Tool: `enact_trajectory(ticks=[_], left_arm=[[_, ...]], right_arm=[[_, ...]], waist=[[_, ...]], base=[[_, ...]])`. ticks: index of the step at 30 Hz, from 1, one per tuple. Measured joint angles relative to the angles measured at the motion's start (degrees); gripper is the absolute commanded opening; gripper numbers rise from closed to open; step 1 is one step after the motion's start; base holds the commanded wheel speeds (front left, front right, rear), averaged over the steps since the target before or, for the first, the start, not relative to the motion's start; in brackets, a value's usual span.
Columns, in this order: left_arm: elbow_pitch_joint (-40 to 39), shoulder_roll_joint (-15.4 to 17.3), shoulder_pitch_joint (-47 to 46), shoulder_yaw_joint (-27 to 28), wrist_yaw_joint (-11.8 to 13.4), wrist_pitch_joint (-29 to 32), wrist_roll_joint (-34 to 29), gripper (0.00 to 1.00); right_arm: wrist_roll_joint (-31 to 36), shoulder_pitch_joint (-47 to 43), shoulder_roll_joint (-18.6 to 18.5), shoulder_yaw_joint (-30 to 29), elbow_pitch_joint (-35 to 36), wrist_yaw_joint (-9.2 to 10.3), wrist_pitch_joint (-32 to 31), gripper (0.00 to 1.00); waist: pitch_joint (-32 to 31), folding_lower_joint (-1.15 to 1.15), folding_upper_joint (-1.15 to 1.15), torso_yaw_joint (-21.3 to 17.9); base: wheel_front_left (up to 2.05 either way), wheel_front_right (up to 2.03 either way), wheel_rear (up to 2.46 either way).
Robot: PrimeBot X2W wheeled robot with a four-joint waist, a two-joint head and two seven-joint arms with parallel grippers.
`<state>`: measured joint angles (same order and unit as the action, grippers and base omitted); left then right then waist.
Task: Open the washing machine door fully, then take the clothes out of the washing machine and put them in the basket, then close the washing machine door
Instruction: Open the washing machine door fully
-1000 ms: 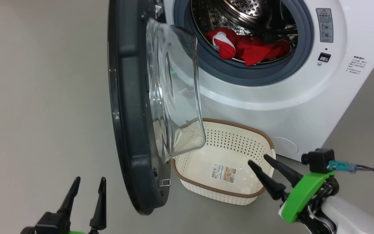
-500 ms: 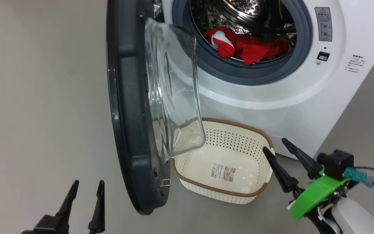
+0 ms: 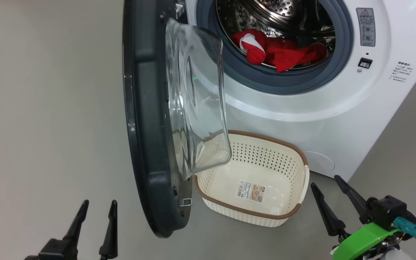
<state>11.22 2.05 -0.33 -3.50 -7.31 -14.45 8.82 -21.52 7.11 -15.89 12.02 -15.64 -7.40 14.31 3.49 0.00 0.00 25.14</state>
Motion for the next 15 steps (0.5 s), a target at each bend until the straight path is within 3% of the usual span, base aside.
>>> enact_trajectory(ticks=[7,8,9,15], left_arm=[[-0.33,0.00,0.00,0.16,0.01,0.00,0.00,1.00],[-0.45,0.00,0.00,0.22,0.01,-0.01,0.00,0.47],[-0.70,-0.01,0.00,0.29,0.01,0.00,0.02,0.00],[-6.75,-0.04,-0.40,2.94,0.76,0.00,3.60,0.00]], right_arm=[[1.36,-1.34,1.33,-1.74,0.48,0.00,0.00,1.00],[1.37,-1.33,1.35,-1.78,0.73,0.00,0.00,1.00],[1.38,-1.33,1.36,-1.81,0.86,0.00,0.00,1.00],[1.79,-1.33,1.40,-2.05,1.21,0.00,0.00,1.00]], waist=[[-0.22,0.00,0.00,-0.06],[-0.25,0.00,0.00,-0.09],[-0.29,0.00,0.00,-0.11],[-0.39,0.00,0.00,0.05]], base=[[0.00,0.00,0.00],[0.00,0.00,0.00],[0.00,0.00,0.00],[0.00,0.00,0.00]])
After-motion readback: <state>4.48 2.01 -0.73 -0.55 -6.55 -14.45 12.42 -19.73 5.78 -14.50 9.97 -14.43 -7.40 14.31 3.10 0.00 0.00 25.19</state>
